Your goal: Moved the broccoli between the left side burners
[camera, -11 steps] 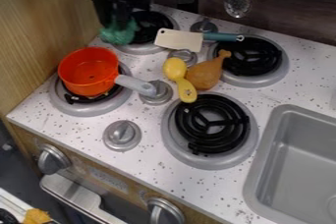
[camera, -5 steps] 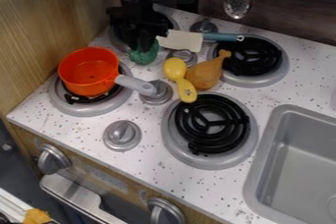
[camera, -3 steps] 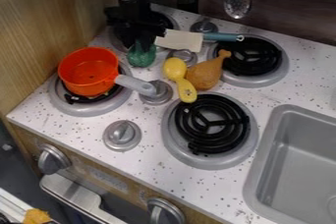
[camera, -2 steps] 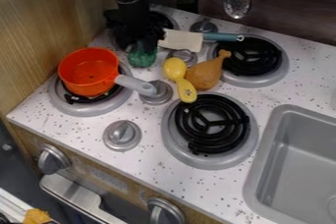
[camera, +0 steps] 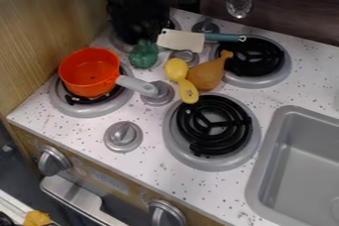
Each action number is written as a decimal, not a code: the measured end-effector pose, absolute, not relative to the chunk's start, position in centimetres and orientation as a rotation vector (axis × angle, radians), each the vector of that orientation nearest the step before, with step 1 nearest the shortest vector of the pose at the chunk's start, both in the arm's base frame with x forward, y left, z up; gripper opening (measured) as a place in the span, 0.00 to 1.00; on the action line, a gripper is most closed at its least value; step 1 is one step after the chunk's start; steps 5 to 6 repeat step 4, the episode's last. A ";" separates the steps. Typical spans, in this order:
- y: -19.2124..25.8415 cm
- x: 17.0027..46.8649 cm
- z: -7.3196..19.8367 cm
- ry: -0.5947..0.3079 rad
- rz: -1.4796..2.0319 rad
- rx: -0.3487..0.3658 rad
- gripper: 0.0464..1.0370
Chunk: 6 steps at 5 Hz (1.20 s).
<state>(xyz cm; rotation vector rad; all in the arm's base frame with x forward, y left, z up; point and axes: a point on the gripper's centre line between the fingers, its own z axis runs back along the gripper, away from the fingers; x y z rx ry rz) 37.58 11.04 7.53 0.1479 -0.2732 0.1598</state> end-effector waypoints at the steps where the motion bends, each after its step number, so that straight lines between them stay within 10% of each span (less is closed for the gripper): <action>1: 10.4 37.2 9.2 -0.244 0.191 0.168 0.96; 4: 4.5 33.3 13.0 -0.267 0.228 -0.014 0.96; 6: 4.5 33.3 13.0 -0.267 0.228 -0.014 0.96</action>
